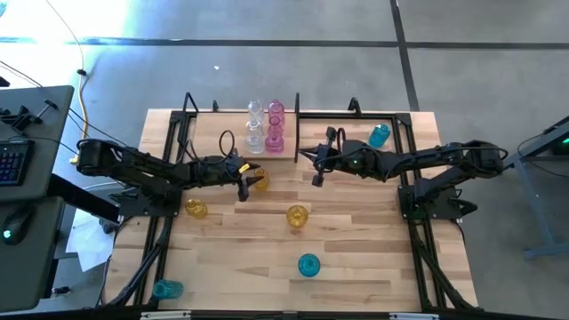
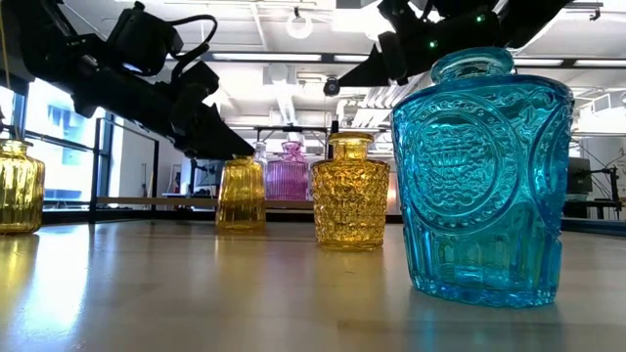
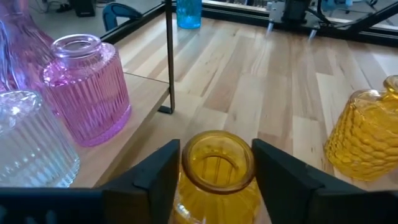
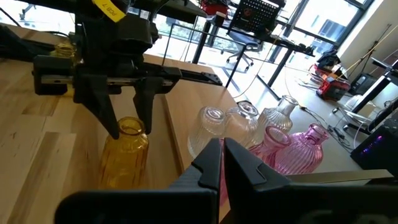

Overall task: Sort vases onto shelf
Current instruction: Put the top yellow vase on the shelf

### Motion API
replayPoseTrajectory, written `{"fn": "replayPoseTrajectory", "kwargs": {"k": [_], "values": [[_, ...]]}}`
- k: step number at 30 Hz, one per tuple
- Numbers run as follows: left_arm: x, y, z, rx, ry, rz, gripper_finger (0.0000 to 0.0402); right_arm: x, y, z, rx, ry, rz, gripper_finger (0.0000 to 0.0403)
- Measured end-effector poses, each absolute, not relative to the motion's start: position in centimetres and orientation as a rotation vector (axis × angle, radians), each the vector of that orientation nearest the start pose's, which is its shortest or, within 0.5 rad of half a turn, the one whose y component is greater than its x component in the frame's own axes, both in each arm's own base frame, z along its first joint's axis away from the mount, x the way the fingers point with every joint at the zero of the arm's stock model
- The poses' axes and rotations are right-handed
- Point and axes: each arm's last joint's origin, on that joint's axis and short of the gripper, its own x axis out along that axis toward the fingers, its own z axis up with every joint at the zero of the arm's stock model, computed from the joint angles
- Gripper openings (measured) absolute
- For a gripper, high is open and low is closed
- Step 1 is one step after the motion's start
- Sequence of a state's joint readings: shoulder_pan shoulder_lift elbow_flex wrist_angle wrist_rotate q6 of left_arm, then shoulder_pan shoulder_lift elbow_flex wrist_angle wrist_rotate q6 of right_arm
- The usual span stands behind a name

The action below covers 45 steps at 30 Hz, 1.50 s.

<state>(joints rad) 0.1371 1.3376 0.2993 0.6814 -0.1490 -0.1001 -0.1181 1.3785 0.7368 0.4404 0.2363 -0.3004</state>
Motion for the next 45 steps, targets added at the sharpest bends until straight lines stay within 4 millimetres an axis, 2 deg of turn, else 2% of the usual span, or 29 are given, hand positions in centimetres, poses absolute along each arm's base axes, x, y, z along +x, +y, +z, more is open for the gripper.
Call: {"fn": "replayPoseTrajectory", "kwargs": {"k": [3, 9, 14, 23, 30, 36, 42, 45], "values": [[22.3, 3.5, 14.6, -0.096, 0.343, 0.304, 0.0148, 29.3, -4.2, 24.5, -0.32, 0.259, -0.319, 0.0], [22.2, 3.5, 14.9, -0.097, 0.331, 0.311, 0.0147, 29.3, -4.2, 24.5, -0.323, 0.26, -0.318, 0.0], [21.7, 3.5, 16.2, -0.115, 0.278, 0.32, 0.0147, 29.3, -4.2, 24.4, -0.324, 0.269, -0.317, 0.0], [18.6, 4.1, 20.3, -0.2, 0.154, 0.412, 0.0147, 29.3, -4.2, 24.3, -0.324, 0.274, -0.316, 0.0], [17.1, 4.8, 25.8, -0.096, 0.151, 0.521, 0.0147, 29.2, -4.2, 24.3, -0.324, 0.277, -0.315, 0.0], [16.0, 6.8, 29.1, -0.042, 0.228, 0.782, 0.0147, 29.2, -4.2, 24.3, -0.324, 0.28, -0.315, 0.0], [14.9, 9.5, 28.9, -0.078, 0.275, 0.943, 0.0147, 29.2, -4.2, 24.2, -0.325, 0.29, -0.313, 0.0], [14.9, 11.2, 28.2, -0.115, 0.307, 0.964, 0.0147, 29.2, -4.2, 24.2, -0.325, 0.29, -0.313, 0.0]]}}
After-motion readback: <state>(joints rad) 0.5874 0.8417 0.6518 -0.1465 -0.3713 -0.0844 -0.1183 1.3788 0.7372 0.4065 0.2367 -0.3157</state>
